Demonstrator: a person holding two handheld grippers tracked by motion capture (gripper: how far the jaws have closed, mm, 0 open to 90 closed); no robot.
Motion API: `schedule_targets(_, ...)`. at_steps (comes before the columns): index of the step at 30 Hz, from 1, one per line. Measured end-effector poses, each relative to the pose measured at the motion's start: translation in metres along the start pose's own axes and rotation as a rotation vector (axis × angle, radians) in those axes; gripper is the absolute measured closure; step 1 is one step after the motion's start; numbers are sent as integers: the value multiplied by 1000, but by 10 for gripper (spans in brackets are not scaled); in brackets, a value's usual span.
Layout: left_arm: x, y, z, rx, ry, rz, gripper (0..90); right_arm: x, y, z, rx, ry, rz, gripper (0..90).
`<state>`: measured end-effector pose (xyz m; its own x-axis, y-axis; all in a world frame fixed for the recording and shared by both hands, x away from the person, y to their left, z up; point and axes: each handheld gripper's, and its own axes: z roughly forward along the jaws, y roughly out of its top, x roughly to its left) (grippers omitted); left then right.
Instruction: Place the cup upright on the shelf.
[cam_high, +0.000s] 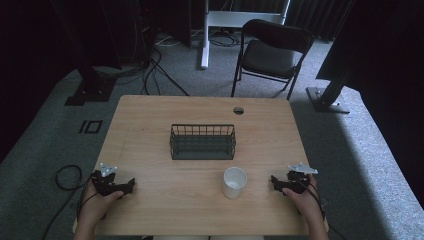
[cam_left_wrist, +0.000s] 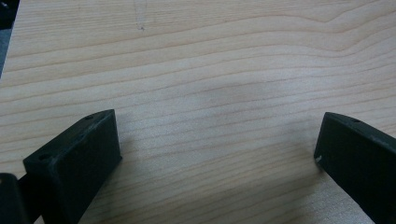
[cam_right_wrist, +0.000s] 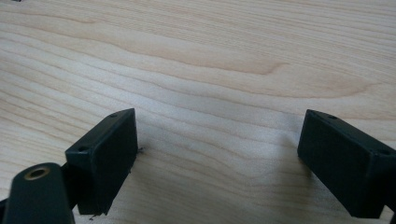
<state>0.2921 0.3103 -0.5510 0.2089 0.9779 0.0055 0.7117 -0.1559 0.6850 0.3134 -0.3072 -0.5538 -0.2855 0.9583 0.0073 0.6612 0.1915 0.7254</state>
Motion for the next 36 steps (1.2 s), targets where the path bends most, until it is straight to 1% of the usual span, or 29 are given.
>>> schedule_targets(20,0,0,0,2,-1,0,5,0,0,0,1,0,-1,115)
schedule_targets(21,0,0,0,2,-5,7,5,0,0,0,0,0,-1,115)
schedule_targets(27,0,0,0,1,-9,9,5,0,0,0,2,1,-2,112)
schedule_targets(31,0,-1,-1,1,-26,29,6,0,0,0,2,1,-1,112)
schedule_targets(33,1,-1,-1,0,-29,33,6,0,0,0,2,2,-2,109)
schedule_targets(35,0,-1,-1,-3,-35,44,6,0,0,0,3,3,-4,108)
schedule_targets(36,-1,-1,-2,-4,-31,51,6,0,0,0,3,3,-3,108)
